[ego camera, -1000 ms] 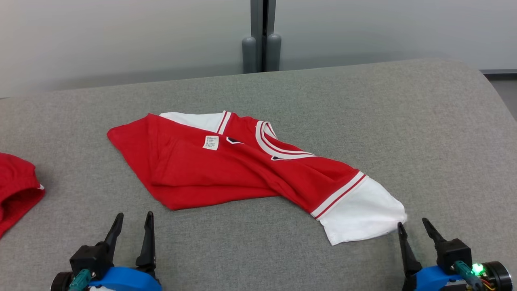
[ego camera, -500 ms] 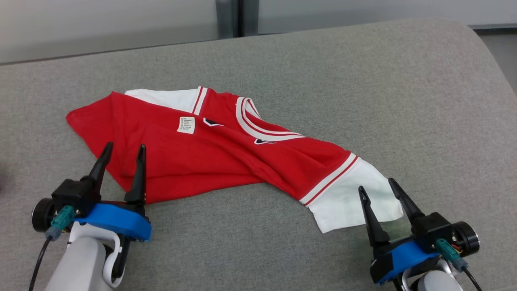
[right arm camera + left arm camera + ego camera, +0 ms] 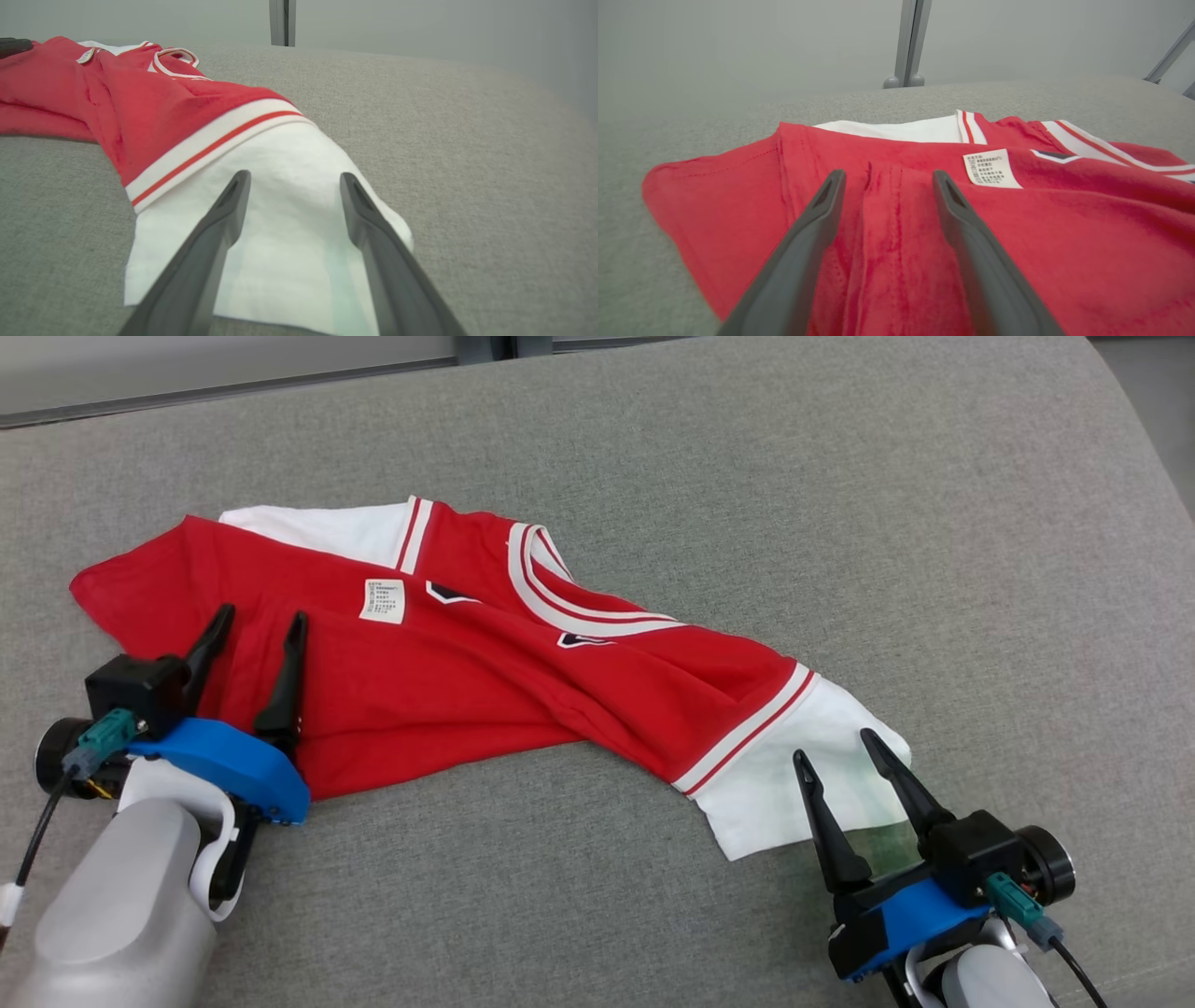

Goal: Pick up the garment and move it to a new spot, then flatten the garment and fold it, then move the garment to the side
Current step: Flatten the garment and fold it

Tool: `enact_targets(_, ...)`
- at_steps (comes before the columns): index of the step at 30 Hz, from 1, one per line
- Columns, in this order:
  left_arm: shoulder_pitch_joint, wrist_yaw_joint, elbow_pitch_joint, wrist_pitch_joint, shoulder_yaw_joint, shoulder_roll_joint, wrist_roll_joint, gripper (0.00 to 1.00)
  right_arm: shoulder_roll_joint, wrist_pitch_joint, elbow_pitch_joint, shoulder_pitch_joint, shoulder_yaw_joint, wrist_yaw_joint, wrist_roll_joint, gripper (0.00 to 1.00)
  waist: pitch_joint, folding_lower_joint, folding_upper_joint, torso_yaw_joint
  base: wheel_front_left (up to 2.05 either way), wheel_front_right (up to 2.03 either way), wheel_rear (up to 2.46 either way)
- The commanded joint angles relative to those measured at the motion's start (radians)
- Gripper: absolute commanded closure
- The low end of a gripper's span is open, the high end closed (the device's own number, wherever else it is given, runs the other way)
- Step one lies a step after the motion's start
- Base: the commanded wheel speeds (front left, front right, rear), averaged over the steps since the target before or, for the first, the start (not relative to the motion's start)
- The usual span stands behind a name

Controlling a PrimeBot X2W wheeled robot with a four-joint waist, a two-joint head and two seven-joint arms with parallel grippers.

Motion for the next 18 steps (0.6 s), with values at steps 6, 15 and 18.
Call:
enact_targets(6, -0.086, -0.001, 0.061, 0.035, -0.126, 0.037, -0.085, 0.0, -0.004, -0.001, 0.008, 0.012, 0.004, 0.0, 0.016, 0.0, -0.005, -0.0002, -0.0002, -0.002, 0.0, 0.0, 0.0)
enact_targets(15, -0.177, -0.001, 0.093, 0.181, -0.248, 0.062, -0.199, 0.0, -0.004, 0.0, 0.023, 0.005, 0.017, 0.0, 0.032, 0.0, -0.011, -0.0002, -0.0002, 0.002, 0.0, 0.0, 0.0)
enact_targets(18, -0.202, -0.001, 0.093, 0.226, -0.282, 0.075, -0.23, 0.0, -0.004, -0.001, 0.028, 0.002, 0.023, 0.0, 0.036, 0.0, -0.011, -0.0002, -0.0002, 0.001, 0.0, 0.0, 0.0)
